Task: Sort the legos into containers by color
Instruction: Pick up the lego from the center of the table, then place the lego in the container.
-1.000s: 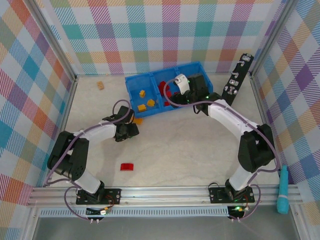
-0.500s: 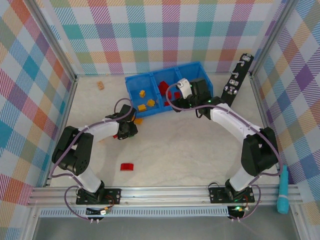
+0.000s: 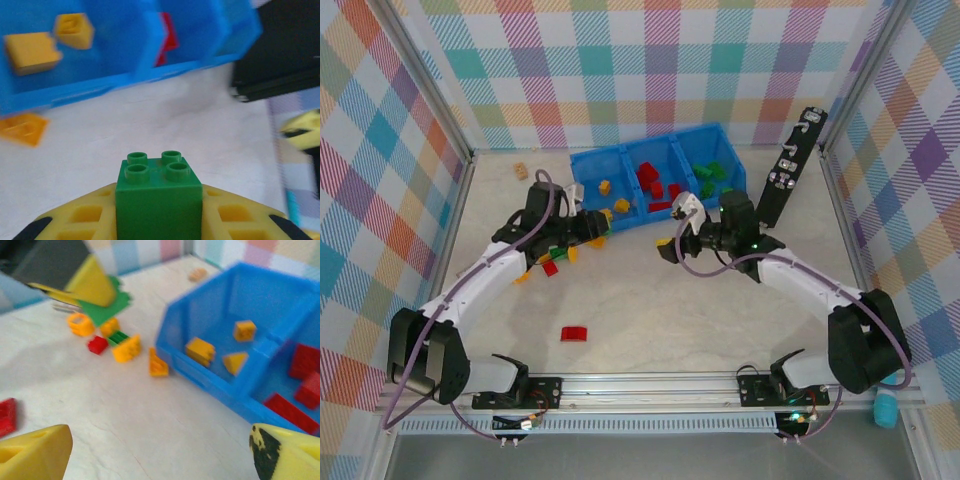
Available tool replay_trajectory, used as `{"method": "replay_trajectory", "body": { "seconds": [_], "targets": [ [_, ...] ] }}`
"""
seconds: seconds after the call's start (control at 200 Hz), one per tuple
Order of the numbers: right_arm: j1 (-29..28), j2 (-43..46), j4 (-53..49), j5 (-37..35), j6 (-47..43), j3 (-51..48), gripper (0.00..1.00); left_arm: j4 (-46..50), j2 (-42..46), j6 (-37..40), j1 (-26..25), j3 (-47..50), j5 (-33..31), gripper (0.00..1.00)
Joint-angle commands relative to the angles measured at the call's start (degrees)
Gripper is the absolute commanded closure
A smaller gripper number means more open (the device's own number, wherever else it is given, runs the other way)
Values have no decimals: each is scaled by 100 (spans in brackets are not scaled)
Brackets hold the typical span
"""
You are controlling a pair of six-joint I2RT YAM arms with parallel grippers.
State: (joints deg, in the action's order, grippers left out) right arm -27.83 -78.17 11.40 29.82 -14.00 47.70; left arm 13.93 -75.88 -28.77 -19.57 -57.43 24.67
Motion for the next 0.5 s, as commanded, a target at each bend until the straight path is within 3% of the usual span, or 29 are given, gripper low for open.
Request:
{"method": "replay_trajectory", "body": {
  "seconds": [0.0,0.28,0.495],
  "targets": [
    [-214,118,1416,907,96,-119,4,-784,108,-505,91,-11,1420,74],
    [-914,-361,2444,69,-267,-98,1,-2447,-82,-1942,173,320,2120,75],
    [-978,-689,2837,-35,-335,175,1,-2475,-94,-2053,173,300,2188,76]
  ]
}}
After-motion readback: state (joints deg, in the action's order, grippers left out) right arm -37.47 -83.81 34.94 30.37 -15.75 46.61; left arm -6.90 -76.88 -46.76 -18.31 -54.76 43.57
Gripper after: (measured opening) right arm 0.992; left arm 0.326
